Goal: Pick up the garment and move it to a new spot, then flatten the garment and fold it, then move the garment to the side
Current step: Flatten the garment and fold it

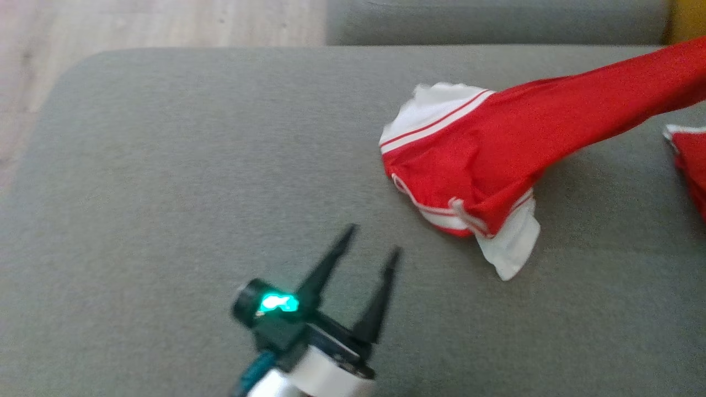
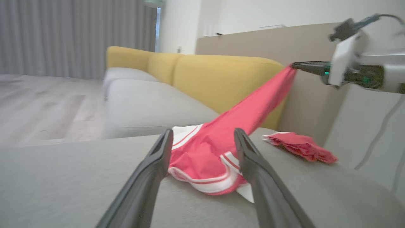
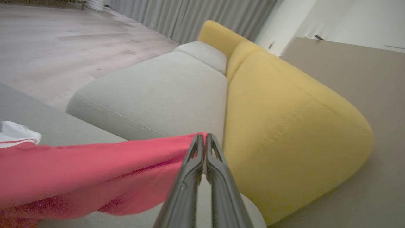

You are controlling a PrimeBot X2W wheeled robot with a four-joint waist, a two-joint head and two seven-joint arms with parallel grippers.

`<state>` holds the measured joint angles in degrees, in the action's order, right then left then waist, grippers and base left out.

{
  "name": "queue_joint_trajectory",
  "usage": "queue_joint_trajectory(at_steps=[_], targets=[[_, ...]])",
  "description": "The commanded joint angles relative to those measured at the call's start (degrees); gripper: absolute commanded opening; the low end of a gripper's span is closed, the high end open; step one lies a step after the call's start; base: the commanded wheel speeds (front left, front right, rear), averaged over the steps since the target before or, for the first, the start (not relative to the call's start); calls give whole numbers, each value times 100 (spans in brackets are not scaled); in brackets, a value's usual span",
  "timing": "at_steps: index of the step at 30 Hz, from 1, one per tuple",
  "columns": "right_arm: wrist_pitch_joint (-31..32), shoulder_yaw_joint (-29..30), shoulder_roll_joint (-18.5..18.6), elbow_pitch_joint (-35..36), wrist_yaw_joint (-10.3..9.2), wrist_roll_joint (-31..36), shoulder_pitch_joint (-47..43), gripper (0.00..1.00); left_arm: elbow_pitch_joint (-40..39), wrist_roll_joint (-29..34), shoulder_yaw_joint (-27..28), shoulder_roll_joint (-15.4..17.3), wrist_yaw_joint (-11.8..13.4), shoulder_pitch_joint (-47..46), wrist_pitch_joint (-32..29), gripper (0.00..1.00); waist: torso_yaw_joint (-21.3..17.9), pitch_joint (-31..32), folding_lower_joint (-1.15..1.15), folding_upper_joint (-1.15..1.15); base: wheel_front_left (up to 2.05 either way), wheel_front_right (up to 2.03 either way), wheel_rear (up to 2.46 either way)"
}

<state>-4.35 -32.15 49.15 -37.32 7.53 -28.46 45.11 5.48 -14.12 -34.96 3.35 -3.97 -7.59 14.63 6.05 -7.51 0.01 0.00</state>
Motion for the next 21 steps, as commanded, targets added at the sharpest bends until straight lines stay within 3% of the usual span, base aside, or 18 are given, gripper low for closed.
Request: queue_joint_trajectory(at_steps=[1, 4, 9, 21], targets=[[-103, 249, 57, 28, -4, 176, -81, 0, -91, 36, -90, -46, -105, -307, 37, 100, -266, -209, -1, 0, 0, 0, 0], [-152, 679, -264, 54, -4, 450, -215, 0, 334, 73, -745, -46, -283, -578, -58, 100, -493, -371, -1, 0, 0, 0, 0], [-87, 1269, -695, 409, -4, 910, -451, 0, 1145, -45, -1659, -45, -345, -1185, -626, 100, -760, -678, -1, 0, 0, 0, 0], [289, 1995, -1200, 1222, -4, 1448, -730, 0, 2018, -1492, -2769, -46, -326, -2551, -781, 100, -1083, -1256, -1, 0, 0, 0, 0]])
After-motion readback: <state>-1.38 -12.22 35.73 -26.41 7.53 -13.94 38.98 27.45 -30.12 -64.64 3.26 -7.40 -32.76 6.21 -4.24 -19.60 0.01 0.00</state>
